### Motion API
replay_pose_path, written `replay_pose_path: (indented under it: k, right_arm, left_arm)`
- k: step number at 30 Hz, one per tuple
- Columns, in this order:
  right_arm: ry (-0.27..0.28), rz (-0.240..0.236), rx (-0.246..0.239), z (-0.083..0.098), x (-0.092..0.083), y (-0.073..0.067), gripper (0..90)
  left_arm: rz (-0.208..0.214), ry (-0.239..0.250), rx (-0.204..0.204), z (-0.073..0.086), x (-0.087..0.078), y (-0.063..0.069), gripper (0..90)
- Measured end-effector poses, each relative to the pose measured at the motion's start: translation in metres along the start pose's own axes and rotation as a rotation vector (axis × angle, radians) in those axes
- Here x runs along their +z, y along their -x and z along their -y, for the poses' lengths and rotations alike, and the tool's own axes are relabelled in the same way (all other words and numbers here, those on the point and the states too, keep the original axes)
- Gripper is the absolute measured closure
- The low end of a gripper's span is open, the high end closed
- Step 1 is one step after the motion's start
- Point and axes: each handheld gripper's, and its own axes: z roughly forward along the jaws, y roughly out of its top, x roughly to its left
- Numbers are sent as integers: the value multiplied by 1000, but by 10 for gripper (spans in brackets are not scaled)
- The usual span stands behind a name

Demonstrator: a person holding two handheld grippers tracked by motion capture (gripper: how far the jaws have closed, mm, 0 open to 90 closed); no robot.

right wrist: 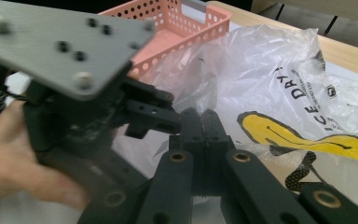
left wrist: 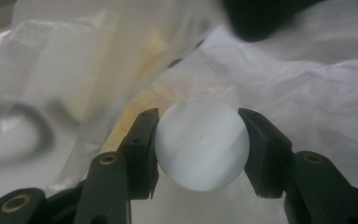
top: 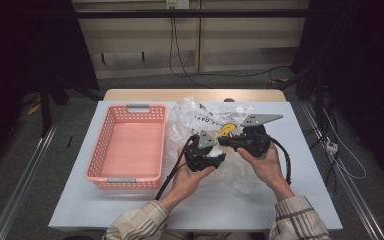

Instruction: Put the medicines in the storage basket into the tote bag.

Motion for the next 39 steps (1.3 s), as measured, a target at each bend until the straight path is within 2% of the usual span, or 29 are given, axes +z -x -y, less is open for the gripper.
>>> replay_pose_path:
  k: [3, 5, 11, 13, 17, 20, 21, 24, 27, 30, 36, 39]
  right_arm:
    - [-9, 0, 5, 2, 3, 1, 900]
    - [-15, -1, 7, 2, 4, 1, 900]
    - [-19, 0, 11, 4, 6, 2, 900]
    - [-26, -2, 10, 5, 8, 2, 900]
    - [-27, -1, 9, 5, 8, 3, 900]
    - [-28, 4, 11, 6, 6, 4, 900]
    - [-26, 4, 15, 6, 6, 4, 900]
    - [-28, 7, 16, 7, 6, 6, 900]
    - [-23, 8, 16, 6, 6, 5, 900]
    - [-21, 9, 16, 6, 5, 6, 900]
    - [-19, 13, 18, 6, 4, 7, 900]
    - [-19, 13, 19, 6, 4, 7, 900]
  left_arm:
    - [-19, -5, -32, 4, 8, -8, 507]
    - [-13, 2, -47, 6, 14, -12, 507]
    - [-10, 4, -40, 7, 23, -15, 506]
    - [-7, -6, -14, 8, 29, -15, 506]
    - [-20, -6, -6, 8, 30, -15, 503]
    - [-5, -14, -9, 7, 28, -15, 424]
    - [5, -14, 1, 7, 25, -16, 421]
    - [15, -15, -3, 6, 19, -16, 319]
    - [27, -20, 16, 3, 9, -13, 274]
    - [29, -17, 57, 2, -2, -5, 244]
    - [48, -11, 101, 4, -26, 4, 213]
    - [57, 29, 130, 3, -42, 8, 202]
